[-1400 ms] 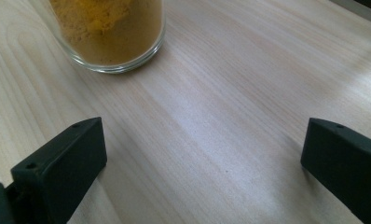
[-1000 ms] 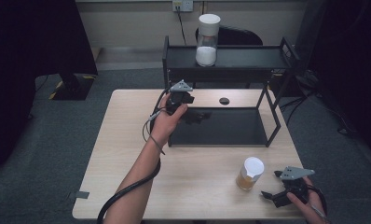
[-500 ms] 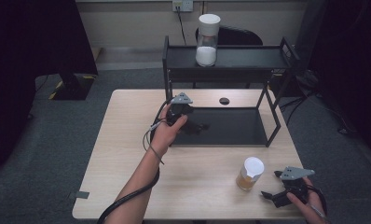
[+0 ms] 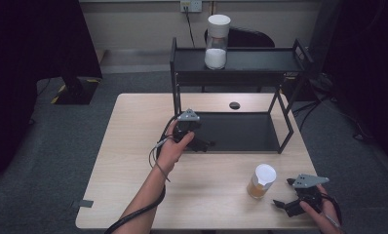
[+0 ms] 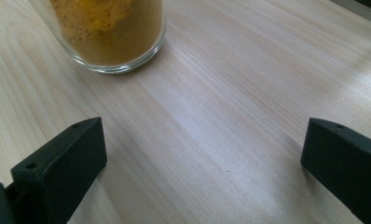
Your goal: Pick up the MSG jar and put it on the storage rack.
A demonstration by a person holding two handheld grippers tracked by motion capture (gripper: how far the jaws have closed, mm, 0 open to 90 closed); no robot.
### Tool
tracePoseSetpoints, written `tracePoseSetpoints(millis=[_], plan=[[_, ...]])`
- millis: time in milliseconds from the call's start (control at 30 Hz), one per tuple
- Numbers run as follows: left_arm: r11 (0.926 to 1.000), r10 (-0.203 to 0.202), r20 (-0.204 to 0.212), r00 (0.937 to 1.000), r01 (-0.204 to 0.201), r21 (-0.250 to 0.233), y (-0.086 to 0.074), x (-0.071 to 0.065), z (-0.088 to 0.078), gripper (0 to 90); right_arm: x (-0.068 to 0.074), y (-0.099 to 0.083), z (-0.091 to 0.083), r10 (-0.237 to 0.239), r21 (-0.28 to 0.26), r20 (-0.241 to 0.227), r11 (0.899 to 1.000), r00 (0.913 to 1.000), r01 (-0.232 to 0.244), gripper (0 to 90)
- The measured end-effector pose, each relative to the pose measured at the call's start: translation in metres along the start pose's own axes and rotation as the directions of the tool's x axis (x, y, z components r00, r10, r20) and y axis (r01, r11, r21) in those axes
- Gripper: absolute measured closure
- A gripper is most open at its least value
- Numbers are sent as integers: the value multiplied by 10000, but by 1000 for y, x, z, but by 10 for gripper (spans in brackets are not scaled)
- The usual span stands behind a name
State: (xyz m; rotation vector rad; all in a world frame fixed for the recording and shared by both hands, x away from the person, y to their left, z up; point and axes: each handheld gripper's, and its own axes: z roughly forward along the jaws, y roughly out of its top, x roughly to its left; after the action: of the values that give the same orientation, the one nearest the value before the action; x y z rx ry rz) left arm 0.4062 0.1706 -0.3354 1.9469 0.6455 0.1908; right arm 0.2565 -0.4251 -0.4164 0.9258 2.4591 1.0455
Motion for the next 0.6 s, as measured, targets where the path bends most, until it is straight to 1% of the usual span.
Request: tracePoseSetpoints(millis=[200, 367, 533, 600], plan=[[9998, -1, 58, 10000, 0, 181, -14, -2, 3, 20, 0, 0, 0, 1, 2, 1, 10000, 10000, -1, 0], [9994, 110, 25, 9999, -111, 324, -20, -4, 4, 20, 0, 0, 0, 1, 1, 1, 10000, 10000, -1, 0], [9991, 121, 9, 9999, -121, 411, -29, -6, 5, 20, 0, 0, 0, 1, -2, 5, 10000, 10000, -1, 0], [9985, 198, -24, 9998, -196, 507, -32, -7, 5, 20, 0, 0, 0, 2, -2, 5, 10000, 10000, -2, 0]])
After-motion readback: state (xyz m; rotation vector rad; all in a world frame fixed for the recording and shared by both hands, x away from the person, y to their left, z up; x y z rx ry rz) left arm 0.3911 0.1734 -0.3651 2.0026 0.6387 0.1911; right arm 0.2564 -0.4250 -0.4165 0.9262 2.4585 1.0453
